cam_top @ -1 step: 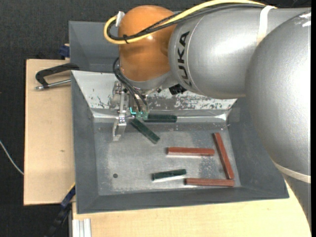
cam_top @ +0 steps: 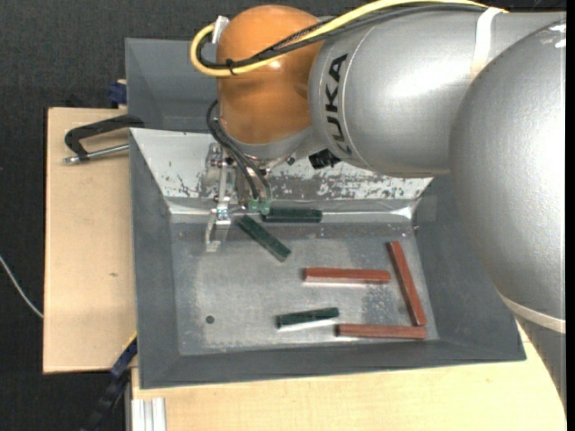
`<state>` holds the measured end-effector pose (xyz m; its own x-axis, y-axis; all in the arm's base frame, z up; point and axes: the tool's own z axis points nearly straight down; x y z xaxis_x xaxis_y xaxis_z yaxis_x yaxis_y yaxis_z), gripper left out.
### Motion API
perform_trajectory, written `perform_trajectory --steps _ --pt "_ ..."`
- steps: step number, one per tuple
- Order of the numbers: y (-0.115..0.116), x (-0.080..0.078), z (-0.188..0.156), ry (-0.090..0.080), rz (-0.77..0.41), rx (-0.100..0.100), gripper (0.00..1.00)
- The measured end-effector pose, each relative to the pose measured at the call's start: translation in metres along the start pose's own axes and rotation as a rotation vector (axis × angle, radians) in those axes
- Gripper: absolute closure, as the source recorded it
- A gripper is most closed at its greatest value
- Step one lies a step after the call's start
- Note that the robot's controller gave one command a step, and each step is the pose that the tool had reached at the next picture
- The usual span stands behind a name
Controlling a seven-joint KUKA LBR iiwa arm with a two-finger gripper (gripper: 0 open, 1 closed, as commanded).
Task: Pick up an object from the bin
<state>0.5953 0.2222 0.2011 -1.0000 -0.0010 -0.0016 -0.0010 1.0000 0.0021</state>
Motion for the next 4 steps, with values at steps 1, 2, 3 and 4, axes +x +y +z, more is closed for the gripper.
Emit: perform_trajectory --steps 1,2,3,4 --pt "-0.006 0.0 0.002 -0.002 -0.018 -0.004 0.0" --pt "-0.062 -0.008 0.005 0.0 -0.045 0.003 0.0" --pt "-0.061 -0.007 0.009 -0.008 -0.054 0.001 0.0" --pt "-0.051 0.003 0.015 0.002 -0.192 0.001 0.0"
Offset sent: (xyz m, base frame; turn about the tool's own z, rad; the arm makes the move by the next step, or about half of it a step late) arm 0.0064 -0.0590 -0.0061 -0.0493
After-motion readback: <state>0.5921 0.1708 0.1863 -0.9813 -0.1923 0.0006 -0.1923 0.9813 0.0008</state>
